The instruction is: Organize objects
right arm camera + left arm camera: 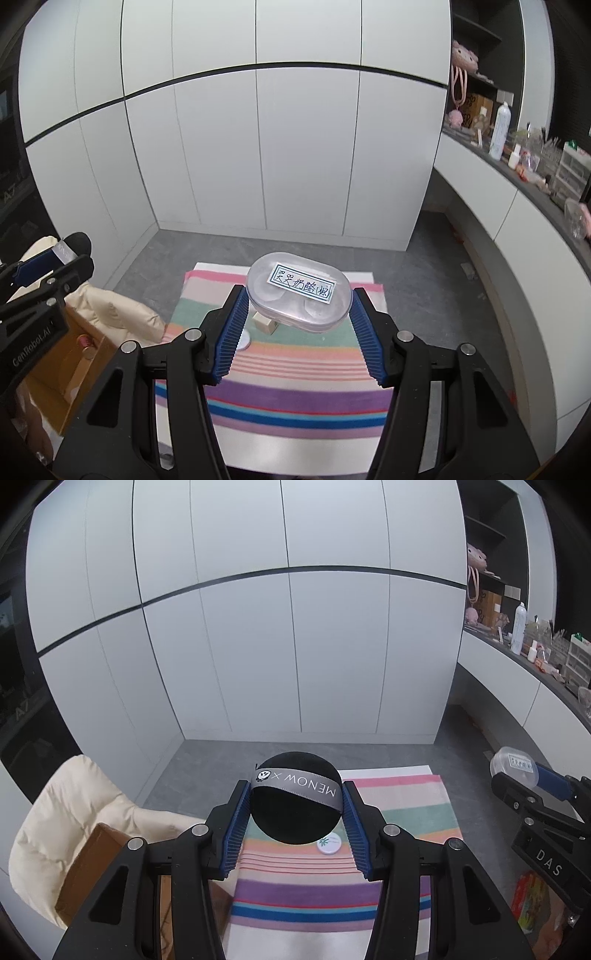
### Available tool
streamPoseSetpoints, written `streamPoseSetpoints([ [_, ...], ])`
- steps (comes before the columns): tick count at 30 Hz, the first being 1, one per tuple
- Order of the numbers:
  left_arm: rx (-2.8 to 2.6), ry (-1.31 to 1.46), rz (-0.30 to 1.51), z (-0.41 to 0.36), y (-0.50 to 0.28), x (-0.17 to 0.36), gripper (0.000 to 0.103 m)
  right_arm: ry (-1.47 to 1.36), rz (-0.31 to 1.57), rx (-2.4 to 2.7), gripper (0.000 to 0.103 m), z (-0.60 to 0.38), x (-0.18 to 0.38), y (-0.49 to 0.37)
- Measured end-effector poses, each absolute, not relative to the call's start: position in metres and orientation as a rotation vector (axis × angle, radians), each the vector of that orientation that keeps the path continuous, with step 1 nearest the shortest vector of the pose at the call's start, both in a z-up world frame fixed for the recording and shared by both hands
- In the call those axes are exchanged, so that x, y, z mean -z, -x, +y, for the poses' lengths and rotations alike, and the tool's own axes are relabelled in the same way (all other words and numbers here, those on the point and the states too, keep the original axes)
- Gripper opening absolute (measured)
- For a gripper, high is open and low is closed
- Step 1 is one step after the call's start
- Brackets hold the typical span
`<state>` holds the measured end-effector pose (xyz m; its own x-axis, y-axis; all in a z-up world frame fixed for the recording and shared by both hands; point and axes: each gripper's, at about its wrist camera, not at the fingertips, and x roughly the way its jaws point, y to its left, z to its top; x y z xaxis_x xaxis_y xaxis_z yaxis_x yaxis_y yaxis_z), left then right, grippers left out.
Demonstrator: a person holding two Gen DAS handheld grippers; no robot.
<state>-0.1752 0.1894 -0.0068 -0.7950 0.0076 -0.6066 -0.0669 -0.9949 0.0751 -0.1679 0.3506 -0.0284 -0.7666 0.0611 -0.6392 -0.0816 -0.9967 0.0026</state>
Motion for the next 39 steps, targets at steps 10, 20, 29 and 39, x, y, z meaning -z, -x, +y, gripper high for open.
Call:
streamPoseSetpoints([
  [10,-2.924,0.986,0.185,0.189,0.128,0.019,0.050,1.047,0.098,-2.848,0.059,0.361,0.039,0.120],
  [20,-2.863,1.041,0.097,0.174,0.074,0.049,0.050,1.097,0.131,-2.853,0.059,0.359,0.056,0.062],
  [29,-2.837,1.091,0.067,0.155,0.026,0.066,0.050,1.136,0.178,-2.881,0.059,0.352,0.071,0.006],
  [39,-2.843,1.164,0.050,0.125,-0.029,0.088,0.050,1.198,0.158,-2.862,0.059,0.349,0.094,-0.053],
])
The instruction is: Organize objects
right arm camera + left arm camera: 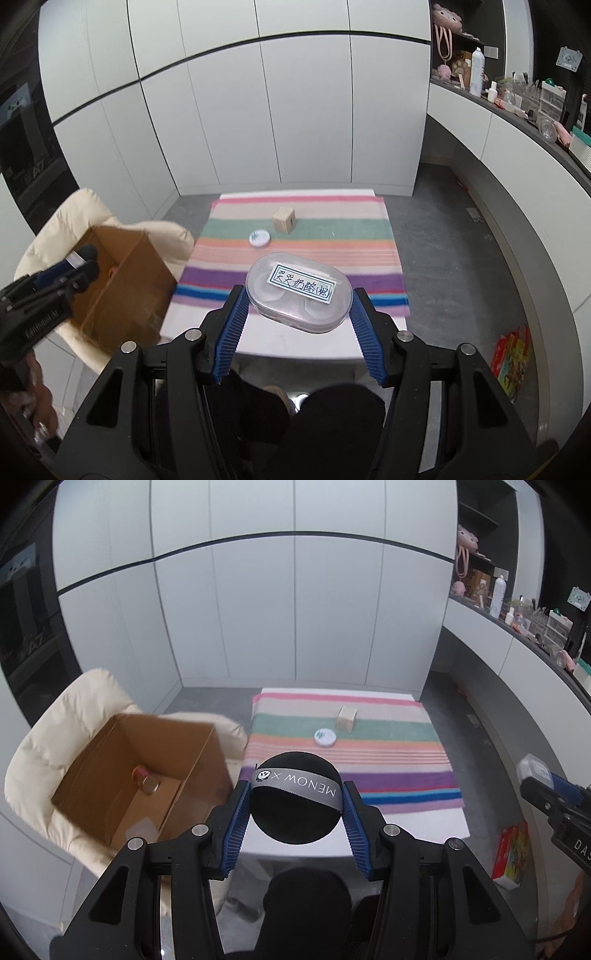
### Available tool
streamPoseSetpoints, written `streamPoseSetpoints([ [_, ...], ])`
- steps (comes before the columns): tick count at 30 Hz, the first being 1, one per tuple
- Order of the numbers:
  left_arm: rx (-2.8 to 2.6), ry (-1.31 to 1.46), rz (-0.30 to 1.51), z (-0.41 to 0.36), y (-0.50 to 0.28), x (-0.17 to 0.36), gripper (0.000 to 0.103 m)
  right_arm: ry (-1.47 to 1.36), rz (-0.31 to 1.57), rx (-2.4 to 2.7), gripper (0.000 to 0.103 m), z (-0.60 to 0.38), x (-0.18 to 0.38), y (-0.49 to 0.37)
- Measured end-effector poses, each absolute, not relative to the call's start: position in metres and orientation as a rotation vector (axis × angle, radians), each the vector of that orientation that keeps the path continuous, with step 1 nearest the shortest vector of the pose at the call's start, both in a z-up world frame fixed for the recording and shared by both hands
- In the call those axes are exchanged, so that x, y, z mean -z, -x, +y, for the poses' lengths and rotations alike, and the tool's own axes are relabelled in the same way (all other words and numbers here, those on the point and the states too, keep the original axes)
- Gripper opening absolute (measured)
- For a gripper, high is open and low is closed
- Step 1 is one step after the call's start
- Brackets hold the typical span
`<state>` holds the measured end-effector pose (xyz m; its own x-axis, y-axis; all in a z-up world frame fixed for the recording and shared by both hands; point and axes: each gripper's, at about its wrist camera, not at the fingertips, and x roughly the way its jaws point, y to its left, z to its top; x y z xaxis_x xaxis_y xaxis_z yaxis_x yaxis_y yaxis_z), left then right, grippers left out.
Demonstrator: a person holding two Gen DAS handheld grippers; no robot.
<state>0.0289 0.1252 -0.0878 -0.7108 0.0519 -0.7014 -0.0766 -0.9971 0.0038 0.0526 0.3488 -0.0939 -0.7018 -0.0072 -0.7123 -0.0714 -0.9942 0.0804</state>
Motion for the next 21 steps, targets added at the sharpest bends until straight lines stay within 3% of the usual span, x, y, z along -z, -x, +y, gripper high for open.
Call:
streamPoseSetpoints([
  [21,-2.873,1.210,-0.077,0.089,-0.047,0.101,0.050,1.325,0.125,-2.847,0.059,0.335,0.118,-0.072],
])
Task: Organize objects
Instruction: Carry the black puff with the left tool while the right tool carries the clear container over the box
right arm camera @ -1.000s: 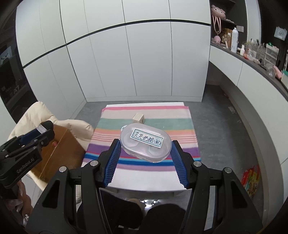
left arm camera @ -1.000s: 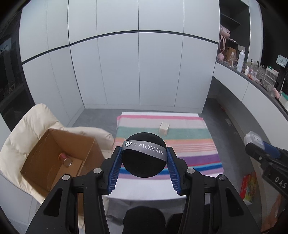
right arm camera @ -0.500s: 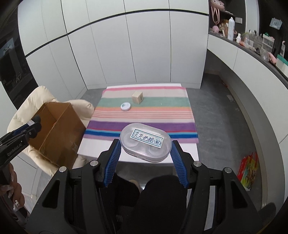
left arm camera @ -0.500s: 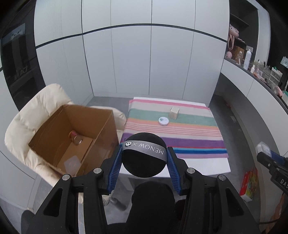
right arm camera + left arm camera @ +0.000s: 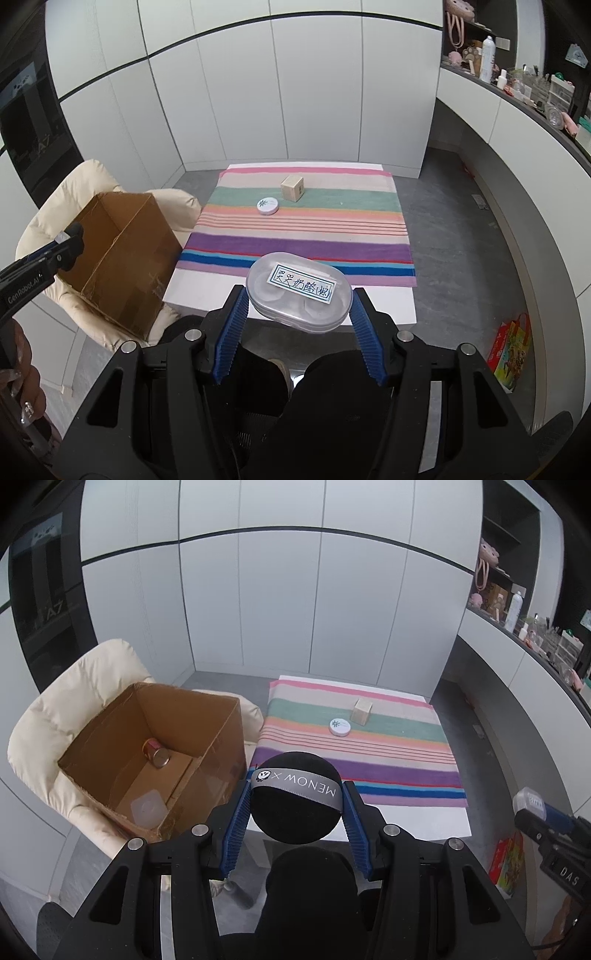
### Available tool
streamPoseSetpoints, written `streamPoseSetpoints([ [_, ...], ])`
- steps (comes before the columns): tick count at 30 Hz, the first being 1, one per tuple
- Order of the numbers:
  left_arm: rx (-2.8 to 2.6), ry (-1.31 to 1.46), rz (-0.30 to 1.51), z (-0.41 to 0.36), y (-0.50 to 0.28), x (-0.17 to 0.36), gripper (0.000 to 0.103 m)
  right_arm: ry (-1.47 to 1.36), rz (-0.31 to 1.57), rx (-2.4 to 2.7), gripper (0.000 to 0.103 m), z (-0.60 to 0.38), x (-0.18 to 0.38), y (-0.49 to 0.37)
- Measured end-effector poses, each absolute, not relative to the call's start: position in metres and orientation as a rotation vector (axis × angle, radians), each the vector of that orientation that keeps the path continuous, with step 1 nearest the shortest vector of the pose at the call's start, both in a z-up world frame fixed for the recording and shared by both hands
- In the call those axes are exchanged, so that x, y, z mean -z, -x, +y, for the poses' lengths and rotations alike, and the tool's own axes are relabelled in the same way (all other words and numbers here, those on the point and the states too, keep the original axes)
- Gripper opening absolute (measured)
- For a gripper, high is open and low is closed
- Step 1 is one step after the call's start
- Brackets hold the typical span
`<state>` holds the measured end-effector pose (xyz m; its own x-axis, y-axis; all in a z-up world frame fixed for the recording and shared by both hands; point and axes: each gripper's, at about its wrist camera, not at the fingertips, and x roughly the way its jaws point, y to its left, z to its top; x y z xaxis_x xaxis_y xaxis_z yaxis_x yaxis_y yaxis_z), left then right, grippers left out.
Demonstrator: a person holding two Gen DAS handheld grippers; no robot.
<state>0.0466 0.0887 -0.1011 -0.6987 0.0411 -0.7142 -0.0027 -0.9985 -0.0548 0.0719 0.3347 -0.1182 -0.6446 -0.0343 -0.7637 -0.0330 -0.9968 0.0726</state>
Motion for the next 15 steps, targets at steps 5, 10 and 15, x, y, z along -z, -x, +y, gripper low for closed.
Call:
streamPoseSetpoints([
  [5,-2.879,1.227,-0.106,0.083,-0.046,0.105,0.050,-1.344,-0.089,2.821,0.059,0.323,0.125,-0.068],
  [10,-2.915,1.245,-0.135,0.065,-0.050,0.106,0.050,-1.348,-0.063,2.777,0.059,0.305,0.130,-0.061],
  [15,-2.973,1.276,-0.188,0.034,-0.059,0.108,0.050,-1.325,-0.011,2.715,0.059,0.273,0.133,-0.054],
])
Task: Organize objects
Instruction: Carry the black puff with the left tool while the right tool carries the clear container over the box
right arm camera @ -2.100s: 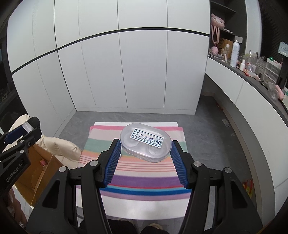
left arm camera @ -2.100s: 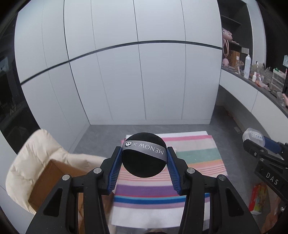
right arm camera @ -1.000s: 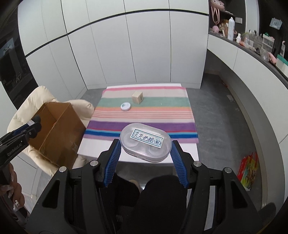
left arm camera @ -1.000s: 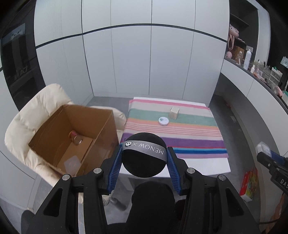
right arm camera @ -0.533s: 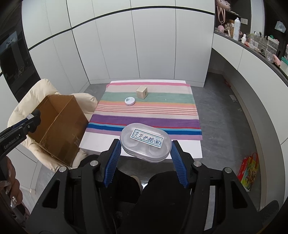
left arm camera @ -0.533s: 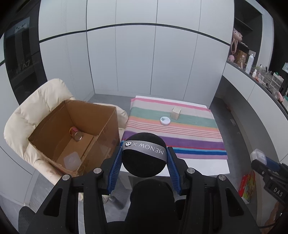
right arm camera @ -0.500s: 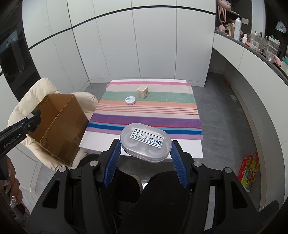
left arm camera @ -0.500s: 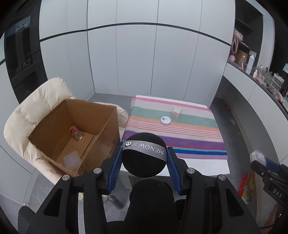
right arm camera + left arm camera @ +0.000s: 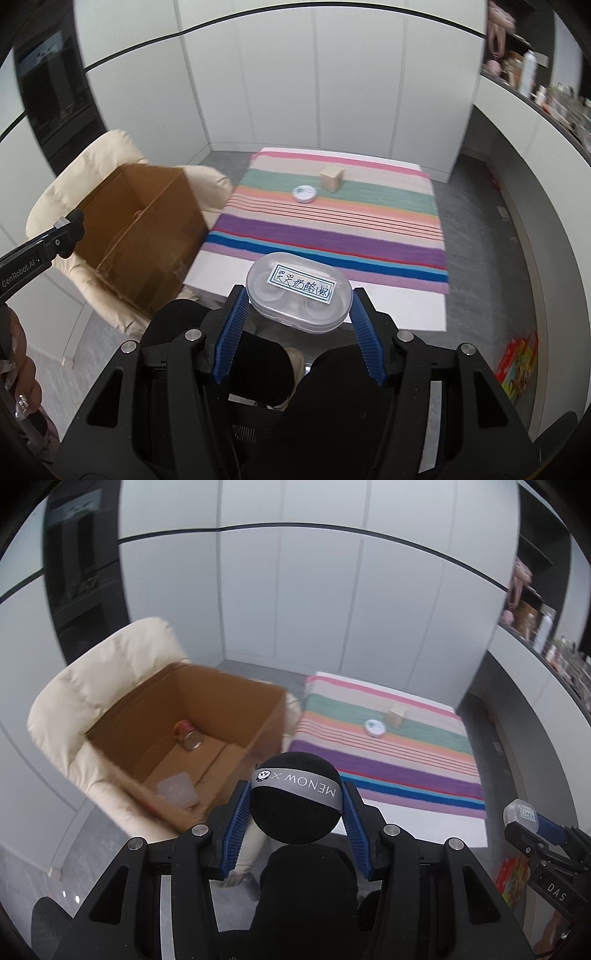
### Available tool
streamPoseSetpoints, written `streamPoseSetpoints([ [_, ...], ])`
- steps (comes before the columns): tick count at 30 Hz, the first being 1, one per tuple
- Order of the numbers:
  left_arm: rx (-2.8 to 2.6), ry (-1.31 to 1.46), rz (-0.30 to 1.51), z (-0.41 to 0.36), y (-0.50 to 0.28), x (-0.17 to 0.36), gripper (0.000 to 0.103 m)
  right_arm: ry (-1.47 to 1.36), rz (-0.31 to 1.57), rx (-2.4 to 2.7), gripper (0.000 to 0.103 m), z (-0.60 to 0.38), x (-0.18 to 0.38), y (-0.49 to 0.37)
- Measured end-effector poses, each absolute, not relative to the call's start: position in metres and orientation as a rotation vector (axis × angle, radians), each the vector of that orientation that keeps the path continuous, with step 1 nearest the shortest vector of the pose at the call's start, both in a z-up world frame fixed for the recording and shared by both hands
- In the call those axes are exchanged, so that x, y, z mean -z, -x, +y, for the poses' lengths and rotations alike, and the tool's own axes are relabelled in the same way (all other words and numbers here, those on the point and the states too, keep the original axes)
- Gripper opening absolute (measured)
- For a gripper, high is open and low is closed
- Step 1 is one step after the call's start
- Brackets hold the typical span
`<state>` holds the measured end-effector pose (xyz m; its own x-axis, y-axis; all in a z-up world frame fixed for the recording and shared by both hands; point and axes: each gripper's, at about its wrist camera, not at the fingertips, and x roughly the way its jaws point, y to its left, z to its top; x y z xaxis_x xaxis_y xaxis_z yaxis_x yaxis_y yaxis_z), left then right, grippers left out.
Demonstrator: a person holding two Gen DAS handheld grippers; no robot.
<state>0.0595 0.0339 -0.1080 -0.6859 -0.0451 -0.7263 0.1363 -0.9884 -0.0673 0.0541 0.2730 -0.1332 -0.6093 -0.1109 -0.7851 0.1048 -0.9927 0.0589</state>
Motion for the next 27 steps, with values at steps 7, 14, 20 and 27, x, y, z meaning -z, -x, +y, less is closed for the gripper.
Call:
streamPoseSetpoints([
  [7,2.664,-1.165,0.245,-0.022,-0.079,0.115,0.050,-1.287,0.087,2.598,0.059,0.214,0.141,-0.043],
  [14,2.508,-1.116,0.259,-0.076,-0.103,0.123,0.050,-1.259,0.172,2.468,0.059,0.155,0.152,-0.034],
  [20,2.424,-1.102,0.268,-0.104,-0.116,0.130,0.050,-1.255,0.241,2.354,0.059,0.107,0.168,-0.030],
  [27,2.397,-1.114,0.293,-0.117,-0.115,0.137,0.050,-1.270,0.299,2.307,0.059,0.088,0.178,-0.027],
])
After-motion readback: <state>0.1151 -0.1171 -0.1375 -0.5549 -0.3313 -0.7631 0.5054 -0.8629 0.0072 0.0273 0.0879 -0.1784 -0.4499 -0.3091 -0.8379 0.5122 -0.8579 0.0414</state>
